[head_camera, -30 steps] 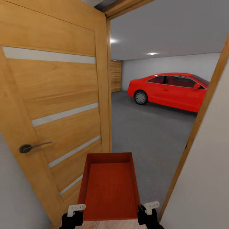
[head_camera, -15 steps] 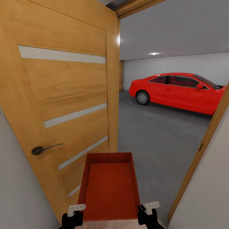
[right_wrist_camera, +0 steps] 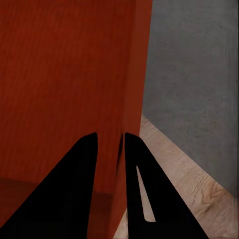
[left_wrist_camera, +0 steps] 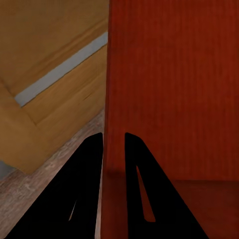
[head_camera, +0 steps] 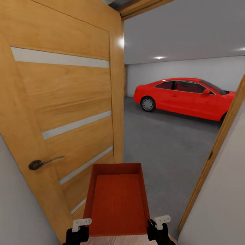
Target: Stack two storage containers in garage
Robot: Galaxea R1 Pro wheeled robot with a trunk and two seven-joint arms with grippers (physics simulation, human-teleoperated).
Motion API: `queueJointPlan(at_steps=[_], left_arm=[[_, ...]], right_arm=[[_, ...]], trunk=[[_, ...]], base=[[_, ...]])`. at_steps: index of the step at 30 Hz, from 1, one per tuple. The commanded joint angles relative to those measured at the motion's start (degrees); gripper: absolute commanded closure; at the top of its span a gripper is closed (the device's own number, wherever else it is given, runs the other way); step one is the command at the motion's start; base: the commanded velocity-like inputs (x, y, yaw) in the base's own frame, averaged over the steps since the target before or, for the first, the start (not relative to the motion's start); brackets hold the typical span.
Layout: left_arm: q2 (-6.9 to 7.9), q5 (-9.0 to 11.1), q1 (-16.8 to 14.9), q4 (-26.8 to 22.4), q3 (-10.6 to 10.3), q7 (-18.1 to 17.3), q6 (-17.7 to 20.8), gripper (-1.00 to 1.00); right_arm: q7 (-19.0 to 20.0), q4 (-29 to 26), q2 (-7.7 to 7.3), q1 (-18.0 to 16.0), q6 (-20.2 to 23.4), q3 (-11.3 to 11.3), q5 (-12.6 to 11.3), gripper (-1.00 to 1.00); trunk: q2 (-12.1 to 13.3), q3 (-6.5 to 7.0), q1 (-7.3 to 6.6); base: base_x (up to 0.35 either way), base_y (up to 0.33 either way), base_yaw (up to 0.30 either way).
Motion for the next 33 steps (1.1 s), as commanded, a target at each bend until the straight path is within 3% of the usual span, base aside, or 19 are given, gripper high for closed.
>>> queueJointPlan(at_steps=[1, 33], left_arm=[[-1.68, 0.30, 0.01, -0.03, -1.56, 0.11, -0.15, 1.00], [-1.76, 0.30, 0.01, -0.03, -1.56, 0.10, -0.15, 1.00]], right_arm=[[0.49, 0.02, 0.41, -0.09, -0.18, -0.63, -0.52, 1.00], [0.52, 0.01, 0.41, -0.09, -0.17, -0.63, -0.44, 1.00]], trunk=[[-0.12, -0.11, 0.03], [-0.12, -0.11, 0.03]], base=[[0.000, 0.000, -0.274], [0.000, 0.000, -0.265]])
